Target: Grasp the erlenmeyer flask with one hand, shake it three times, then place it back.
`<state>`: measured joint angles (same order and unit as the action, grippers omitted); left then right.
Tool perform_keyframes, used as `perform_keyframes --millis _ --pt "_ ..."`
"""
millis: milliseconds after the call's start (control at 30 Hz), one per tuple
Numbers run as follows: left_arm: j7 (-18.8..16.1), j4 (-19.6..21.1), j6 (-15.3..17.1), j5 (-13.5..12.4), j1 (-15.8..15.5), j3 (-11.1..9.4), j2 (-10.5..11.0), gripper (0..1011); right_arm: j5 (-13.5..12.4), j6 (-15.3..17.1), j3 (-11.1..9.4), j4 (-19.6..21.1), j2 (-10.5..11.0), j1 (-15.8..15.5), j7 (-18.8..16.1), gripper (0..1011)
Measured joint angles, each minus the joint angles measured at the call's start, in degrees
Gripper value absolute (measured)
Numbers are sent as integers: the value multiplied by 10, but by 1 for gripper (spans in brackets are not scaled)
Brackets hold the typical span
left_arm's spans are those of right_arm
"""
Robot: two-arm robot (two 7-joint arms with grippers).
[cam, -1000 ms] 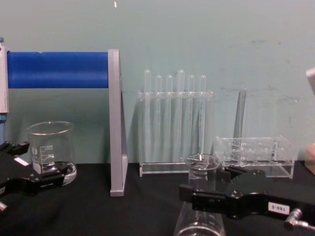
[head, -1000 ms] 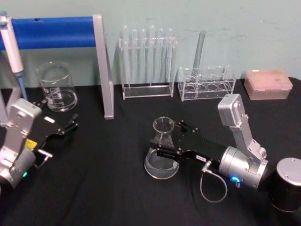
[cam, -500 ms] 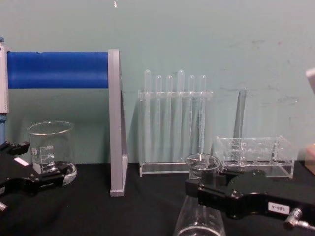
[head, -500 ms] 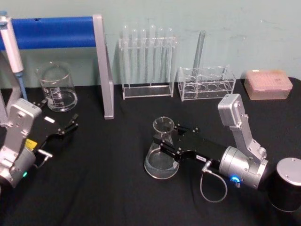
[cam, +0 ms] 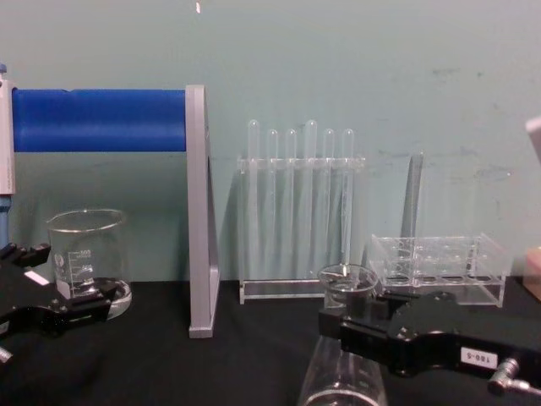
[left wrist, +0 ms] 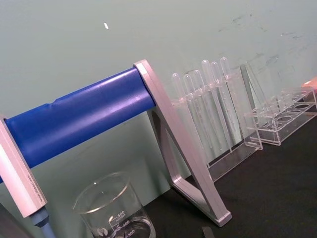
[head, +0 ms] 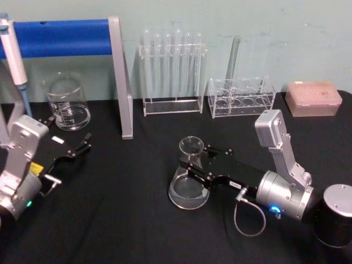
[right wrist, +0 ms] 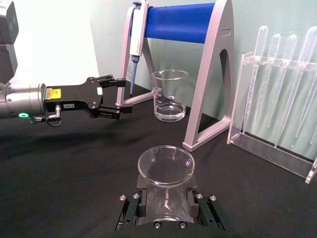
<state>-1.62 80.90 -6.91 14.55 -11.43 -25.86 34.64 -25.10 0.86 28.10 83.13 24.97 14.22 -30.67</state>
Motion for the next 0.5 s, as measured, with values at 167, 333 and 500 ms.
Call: perform_keyframes --millis 167,333,500 --pt "0 0 0 0 0 0 0 1001 -4 5 -2 0 -1 0 1 449" --pt "0 0 0 0 0 0 0 1001 -13 17 -14 8 -5 -6 21 450" --pt "0 0 0 0 0 0 0 1001 -15 22 -33 28 -13 -15 59 449"
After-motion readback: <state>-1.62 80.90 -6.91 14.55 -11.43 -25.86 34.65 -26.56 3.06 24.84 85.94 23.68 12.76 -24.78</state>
